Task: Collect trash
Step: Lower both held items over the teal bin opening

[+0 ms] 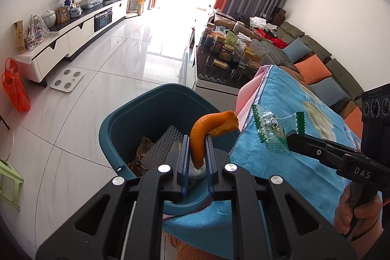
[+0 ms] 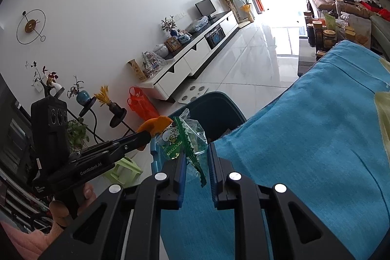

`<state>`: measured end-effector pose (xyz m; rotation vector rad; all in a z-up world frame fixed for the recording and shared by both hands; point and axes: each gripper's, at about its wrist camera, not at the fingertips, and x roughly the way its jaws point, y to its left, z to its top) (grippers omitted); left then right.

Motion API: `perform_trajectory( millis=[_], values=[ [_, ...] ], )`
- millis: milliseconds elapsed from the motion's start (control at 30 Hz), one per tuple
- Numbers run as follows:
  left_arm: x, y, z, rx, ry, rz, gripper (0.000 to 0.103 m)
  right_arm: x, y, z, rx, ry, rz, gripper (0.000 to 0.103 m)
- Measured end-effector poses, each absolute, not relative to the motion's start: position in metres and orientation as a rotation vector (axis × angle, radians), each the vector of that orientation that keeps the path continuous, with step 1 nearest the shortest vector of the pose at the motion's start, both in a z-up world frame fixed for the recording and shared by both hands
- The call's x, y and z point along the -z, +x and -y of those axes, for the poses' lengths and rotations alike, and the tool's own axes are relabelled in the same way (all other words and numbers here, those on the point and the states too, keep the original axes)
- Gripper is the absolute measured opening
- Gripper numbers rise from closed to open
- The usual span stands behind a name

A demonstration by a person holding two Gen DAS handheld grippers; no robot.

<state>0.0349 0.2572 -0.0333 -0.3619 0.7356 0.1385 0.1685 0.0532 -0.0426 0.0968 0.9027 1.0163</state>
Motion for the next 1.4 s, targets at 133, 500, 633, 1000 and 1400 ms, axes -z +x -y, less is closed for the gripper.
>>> perform_trajectory(
  millis=[133, 500, 633, 1000, 1400],
  values=[
    [0.035, 0.038, -0.259, -0.142, -0.365, -0.74, 0.012, 0.043, 0.171, -0.058, -1.017, 0.093, -0.908, 0.015],
    [0.038, 0.042, -0.261, -0.148, -0.368, -0.742, 0.012, 0.045, 0.176, -0.063, -1.011, 0.094, -0.92, 0.015],
    [0.039, 0.043, -0.262, -0.152, -0.374, -0.743, 0.012, 0.047, 0.178, -0.067, -1.009, 0.087, -0.929, 0.015],
    [0.046, 0.051, -0.263, -0.17, -0.383, -0.762, 0.012, 0.05, 0.185, -0.082, -1.006, 0.074, -0.954, 0.015],
    [0.054, 0.058, -0.265, -0.186, -0.391, -0.782, 0.012, 0.056, 0.189, -0.097, -1.0, 0.052, -0.981, 0.015]
  ],
)
